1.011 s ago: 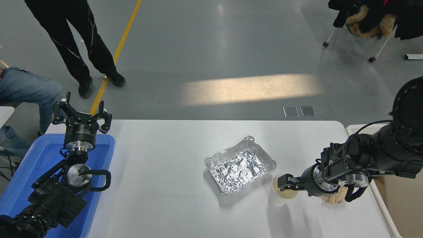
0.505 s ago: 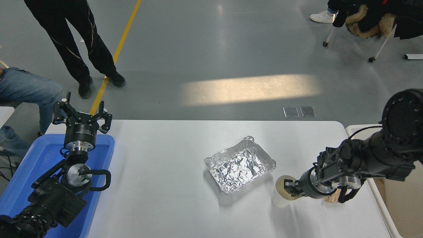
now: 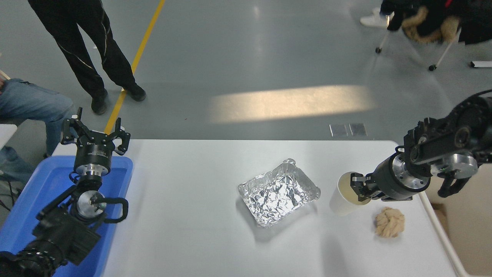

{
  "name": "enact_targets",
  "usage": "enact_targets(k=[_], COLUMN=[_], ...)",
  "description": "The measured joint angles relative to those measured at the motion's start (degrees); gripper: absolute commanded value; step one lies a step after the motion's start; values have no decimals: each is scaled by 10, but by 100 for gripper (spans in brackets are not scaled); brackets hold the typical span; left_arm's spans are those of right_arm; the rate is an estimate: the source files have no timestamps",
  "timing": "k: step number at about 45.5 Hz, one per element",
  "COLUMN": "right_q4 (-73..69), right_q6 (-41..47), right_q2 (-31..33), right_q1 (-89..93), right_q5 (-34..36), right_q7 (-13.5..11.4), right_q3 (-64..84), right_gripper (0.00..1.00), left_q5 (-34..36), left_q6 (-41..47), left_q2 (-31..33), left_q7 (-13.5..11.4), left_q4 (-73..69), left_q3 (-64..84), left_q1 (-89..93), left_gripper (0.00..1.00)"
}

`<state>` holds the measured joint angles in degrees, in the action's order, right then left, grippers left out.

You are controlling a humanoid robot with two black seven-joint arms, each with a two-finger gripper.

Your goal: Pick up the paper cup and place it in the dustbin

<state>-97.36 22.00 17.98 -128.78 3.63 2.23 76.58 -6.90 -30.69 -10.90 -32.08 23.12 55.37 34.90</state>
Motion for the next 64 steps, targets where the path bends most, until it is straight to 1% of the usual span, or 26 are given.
enact_targets(k=[5,10,24,35,43,56,64], right_q4=[-11,-18,-24,-8,45,191,317], right_q6=[86,155,211,224,205,98,35], right_q2=[18,34,54,67,93,182,230], right_q1=[-97,-192,-307,-292,-212,8,186], right_q5=[0,-1,-1,-14,-23,-25,-22], right_q7=[2,3,3,3,3,2,1], right_q3=[10,16,22,56,92,105,56], right_gripper=[0,0,0,0,0,0,0], left_q5=[0,0,-1,0,0,0,0], left_q6=[0,0,0,0,0,0,-1], left_q2=[0,0,0,0,0,0,0], left_q7=[0,0,-1,-1,-1,-1,-1], left_q4=[0,0,0,0,0,0,0], left_q3=[0,1,1,1,1,1,1], left_q1=[0,0,0,0,0,0,0], left_gripper=[99,99,99,99,99,99,99])
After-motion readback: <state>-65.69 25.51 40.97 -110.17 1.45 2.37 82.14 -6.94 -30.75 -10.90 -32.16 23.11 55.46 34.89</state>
